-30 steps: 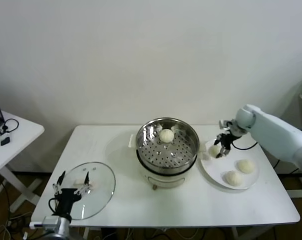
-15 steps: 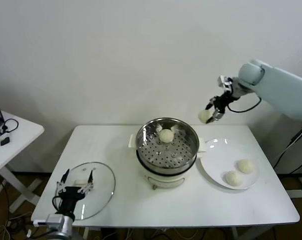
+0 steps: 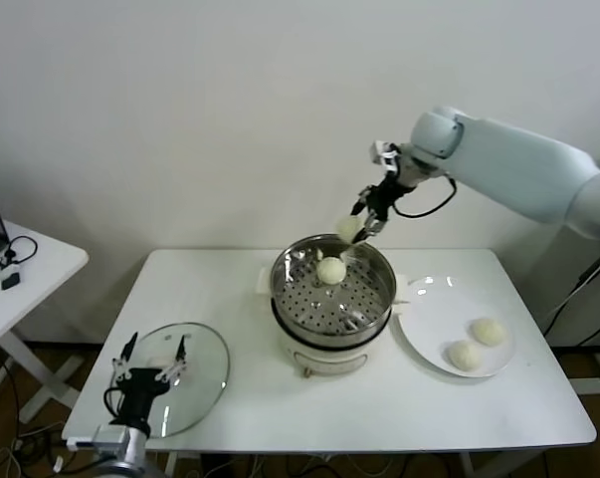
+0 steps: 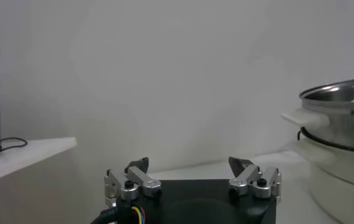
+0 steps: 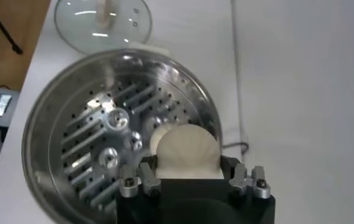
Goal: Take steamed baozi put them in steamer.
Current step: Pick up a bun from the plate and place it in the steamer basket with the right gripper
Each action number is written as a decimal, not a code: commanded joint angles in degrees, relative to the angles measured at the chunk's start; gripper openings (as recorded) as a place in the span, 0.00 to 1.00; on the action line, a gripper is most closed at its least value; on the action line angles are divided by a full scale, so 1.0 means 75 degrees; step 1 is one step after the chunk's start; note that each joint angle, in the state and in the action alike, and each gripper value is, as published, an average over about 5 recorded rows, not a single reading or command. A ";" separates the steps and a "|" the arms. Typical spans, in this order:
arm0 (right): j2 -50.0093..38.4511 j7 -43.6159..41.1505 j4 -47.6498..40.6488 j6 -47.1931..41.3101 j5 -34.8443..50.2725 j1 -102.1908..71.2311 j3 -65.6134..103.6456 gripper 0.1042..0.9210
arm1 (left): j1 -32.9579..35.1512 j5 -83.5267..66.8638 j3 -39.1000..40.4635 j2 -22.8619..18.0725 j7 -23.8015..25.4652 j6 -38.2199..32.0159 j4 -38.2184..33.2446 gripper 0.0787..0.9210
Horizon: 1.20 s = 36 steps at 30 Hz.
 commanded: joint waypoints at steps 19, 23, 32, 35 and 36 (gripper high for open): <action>0.1403 0.0257 -0.0306 -0.0111 -0.0184 -0.1320 0.0040 0.70 | 0.0088 0.0001 -0.0115 0.0021 0.0001 -0.0028 0.0005 0.88; 0.1380 0.0237 -0.0321 -0.0089 -0.0290 -0.1351 0.0037 0.70 | 0.0093 -0.0013 -0.0157 0.0034 0.0008 -0.0019 -0.0002 0.88; 0.1380 0.0242 -0.0328 -0.0045 -0.0403 -0.1398 0.0051 0.70 | 0.0089 0.0018 -0.0119 0.0025 0.0012 -0.0030 0.0018 0.88; 0.1381 0.0272 -0.0354 0.0053 -0.0521 -0.1427 0.0049 0.71 | 0.0087 0.0023 -0.0118 0.0024 0.0013 -0.0030 0.0016 0.88; 0.1376 0.0286 -0.0362 0.0097 -0.0571 -0.1436 0.0049 0.72 | 0.0088 0.0023 -0.0120 0.0023 0.0012 -0.0031 0.0015 0.88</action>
